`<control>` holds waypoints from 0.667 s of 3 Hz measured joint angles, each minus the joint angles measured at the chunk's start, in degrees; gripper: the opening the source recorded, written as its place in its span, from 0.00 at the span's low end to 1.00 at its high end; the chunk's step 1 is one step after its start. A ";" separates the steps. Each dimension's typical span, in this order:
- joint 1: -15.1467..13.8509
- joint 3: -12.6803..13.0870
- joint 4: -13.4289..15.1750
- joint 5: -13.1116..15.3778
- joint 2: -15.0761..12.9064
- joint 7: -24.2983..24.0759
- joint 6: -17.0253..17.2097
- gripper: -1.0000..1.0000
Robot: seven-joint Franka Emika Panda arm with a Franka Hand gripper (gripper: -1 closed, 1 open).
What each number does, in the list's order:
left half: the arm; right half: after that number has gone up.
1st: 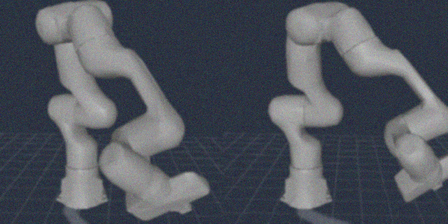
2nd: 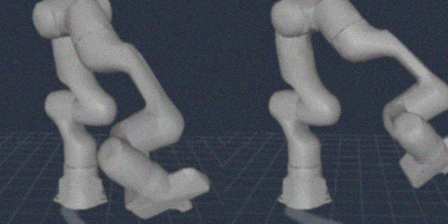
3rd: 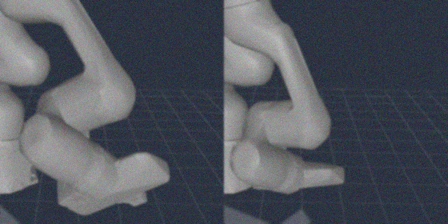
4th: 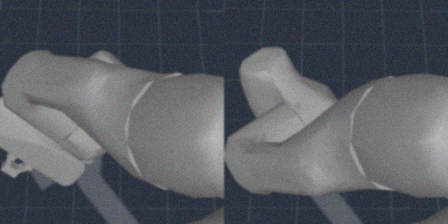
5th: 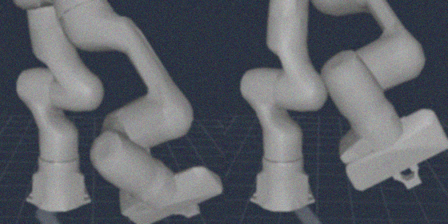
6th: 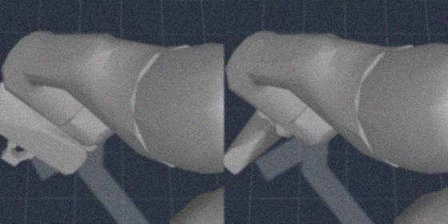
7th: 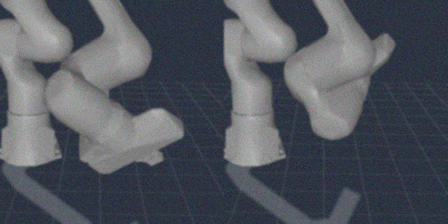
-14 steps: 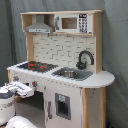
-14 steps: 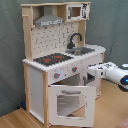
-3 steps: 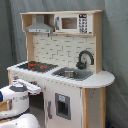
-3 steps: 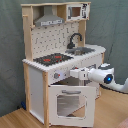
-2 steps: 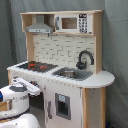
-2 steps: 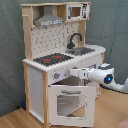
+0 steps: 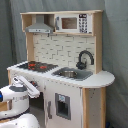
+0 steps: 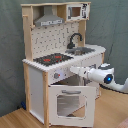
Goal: Play with the kitchen
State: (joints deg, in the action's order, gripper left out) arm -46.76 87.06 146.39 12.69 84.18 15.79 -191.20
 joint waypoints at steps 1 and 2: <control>0.00 0.00 -0.02 -0.07 -0.01 -6.41 -0.06 0.00; -0.02 0.00 -0.02 -0.24 -0.01 -12.25 -0.19 0.00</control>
State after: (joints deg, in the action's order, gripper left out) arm -46.78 87.06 146.37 12.45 84.18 3.54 -191.39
